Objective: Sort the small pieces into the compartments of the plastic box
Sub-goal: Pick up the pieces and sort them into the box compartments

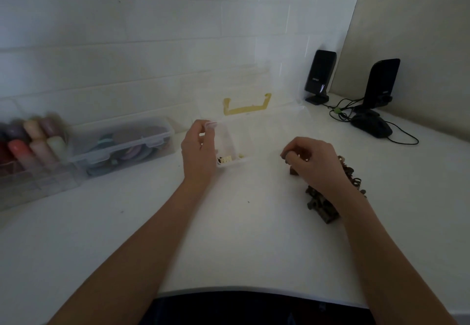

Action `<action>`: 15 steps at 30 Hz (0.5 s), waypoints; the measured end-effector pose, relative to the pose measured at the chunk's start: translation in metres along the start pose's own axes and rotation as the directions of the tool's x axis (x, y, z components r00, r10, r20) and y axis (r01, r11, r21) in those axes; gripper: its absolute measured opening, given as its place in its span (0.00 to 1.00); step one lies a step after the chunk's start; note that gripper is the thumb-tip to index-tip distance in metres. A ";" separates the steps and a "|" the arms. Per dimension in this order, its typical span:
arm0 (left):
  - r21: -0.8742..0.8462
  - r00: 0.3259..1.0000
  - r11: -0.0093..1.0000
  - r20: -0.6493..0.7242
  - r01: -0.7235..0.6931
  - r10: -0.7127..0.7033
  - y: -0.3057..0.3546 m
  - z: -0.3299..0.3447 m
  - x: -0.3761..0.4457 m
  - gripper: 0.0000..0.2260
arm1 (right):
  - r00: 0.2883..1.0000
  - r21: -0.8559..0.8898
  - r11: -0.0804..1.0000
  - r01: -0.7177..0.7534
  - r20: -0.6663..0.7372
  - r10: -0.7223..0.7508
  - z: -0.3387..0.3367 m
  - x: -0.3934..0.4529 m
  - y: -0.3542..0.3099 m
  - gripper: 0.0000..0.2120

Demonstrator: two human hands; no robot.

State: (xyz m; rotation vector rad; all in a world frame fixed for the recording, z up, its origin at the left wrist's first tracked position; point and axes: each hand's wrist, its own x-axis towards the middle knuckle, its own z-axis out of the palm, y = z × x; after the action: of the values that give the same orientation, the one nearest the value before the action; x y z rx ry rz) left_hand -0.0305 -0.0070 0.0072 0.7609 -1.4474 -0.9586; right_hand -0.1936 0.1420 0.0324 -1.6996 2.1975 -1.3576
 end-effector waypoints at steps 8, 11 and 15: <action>0.011 0.998 0.998 0.016 -0.065 0.065 -0.002 0.001 -0.003 0.09 | 0.984 0.297 0.948 0.114 -0.162 -0.068 0.021 0.002 -0.019 0.05; 0.016 0.997 0.997 0.020 -0.078 0.077 -0.003 0.002 -0.004 0.07 | 0.980 0.293 0.948 0.124 -0.185 -0.071 0.025 0.002 -0.016 0.06; 0.013 0.996 0.996 0.028 -0.084 0.083 -0.002 0.003 -0.006 0.09 | 0.977 0.191 0.967 0.166 -0.165 -0.135 0.029 0.005 -0.014 0.09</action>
State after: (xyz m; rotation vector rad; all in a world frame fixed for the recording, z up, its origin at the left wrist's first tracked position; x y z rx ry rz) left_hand -0.0334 -0.0024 0.0028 0.6942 -1.4995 -0.8988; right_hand -0.1699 0.1203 0.0258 -1.7717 1.9486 -1.7362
